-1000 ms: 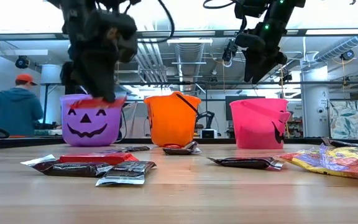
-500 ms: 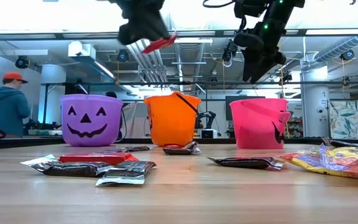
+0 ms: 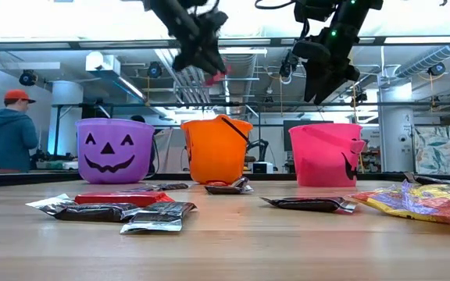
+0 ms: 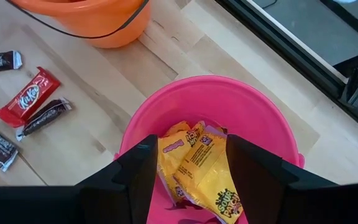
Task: Sort candy by brand, put in halloween buckets
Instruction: Put the red candy into the orange bucket, then put the black candy into the violet bucket
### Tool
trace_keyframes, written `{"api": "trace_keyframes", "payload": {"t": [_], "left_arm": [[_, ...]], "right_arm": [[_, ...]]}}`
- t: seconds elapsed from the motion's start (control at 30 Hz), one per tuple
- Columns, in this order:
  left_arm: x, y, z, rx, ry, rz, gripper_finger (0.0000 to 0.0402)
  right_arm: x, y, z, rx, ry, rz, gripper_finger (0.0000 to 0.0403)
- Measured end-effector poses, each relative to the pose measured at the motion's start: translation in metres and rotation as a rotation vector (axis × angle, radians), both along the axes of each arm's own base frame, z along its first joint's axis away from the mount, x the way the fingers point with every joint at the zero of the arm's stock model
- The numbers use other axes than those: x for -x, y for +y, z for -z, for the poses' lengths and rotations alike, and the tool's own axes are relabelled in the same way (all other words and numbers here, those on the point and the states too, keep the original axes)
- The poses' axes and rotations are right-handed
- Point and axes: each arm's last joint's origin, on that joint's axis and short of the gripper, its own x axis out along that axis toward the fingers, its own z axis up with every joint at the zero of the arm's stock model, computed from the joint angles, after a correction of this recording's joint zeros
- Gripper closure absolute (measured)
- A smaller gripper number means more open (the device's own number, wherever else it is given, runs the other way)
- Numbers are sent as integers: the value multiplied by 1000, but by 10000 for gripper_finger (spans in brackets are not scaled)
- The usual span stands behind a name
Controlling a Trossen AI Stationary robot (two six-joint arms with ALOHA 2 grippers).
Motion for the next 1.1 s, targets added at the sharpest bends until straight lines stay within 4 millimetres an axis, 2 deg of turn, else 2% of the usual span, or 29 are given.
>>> {"api": "trace_keyframes", "payload": {"t": [0.3, 0.47, 0.57, 0.9, 1.0, 1.1], "left_arm": [[-15, 37, 54, 63, 145, -51, 340], [-17, 46, 70, 79, 195, -58, 340], [-18, 47, 74, 88, 212, -76, 331], [-13, 42, 74, 107, 264, -71, 260], [-9, 34, 68, 118, 279, -54, 252], [-1, 13, 55, 146, 320, -33, 252]], "right_arm": [[0, 0, 0, -6, -5, 14, 220], [0, 0, 0, -10, -10, 23, 218], [0, 0, 0, -11, -10, 24, 219], [0, 0, 0, -15, -12, 29, 220], [0, 1, 0, -32, -17, 18, 220], [0, 1, 1, -40, -12, 15, 220]]}}
